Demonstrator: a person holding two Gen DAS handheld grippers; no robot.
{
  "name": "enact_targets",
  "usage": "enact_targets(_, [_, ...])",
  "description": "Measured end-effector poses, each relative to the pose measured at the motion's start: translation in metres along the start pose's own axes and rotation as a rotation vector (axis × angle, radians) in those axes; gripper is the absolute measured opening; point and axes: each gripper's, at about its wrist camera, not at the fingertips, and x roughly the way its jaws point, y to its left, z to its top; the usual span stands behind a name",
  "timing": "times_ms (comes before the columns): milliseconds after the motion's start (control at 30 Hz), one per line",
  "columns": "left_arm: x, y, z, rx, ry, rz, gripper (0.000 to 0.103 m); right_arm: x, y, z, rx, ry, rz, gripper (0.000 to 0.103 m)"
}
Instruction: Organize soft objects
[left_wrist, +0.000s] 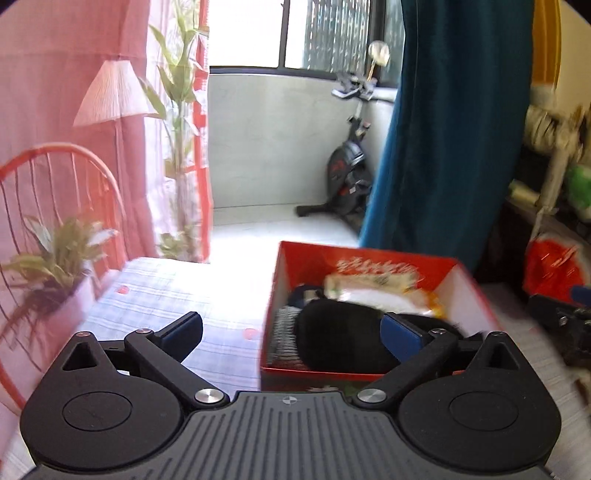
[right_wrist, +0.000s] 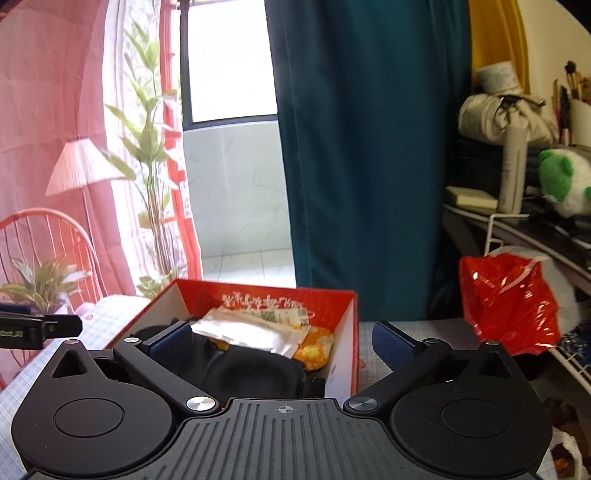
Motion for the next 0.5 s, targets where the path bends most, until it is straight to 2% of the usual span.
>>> enact_targets(67, [-0.012, 0.003, 0.002, -0.016, -0.010, -0.001, 0.103, -0.014, 0.002, 0.004, 0.001, -0.014, -0.013, 0.103])
enact_targets(167, [-0.034, -0.002, 0.003, 0.013, -0.020, 0.038, 0.103, -0.039, 0.010, 0.011, 0.000, -0.024, -0.043, 0.103])
enact_targets(500, [-0.145, -0.010, -0.010, 0.086, -0.118, 0.097, 0.103, -0.145, 0.039, 0.018, 0.026, -0.144, 0.041, 0.103])
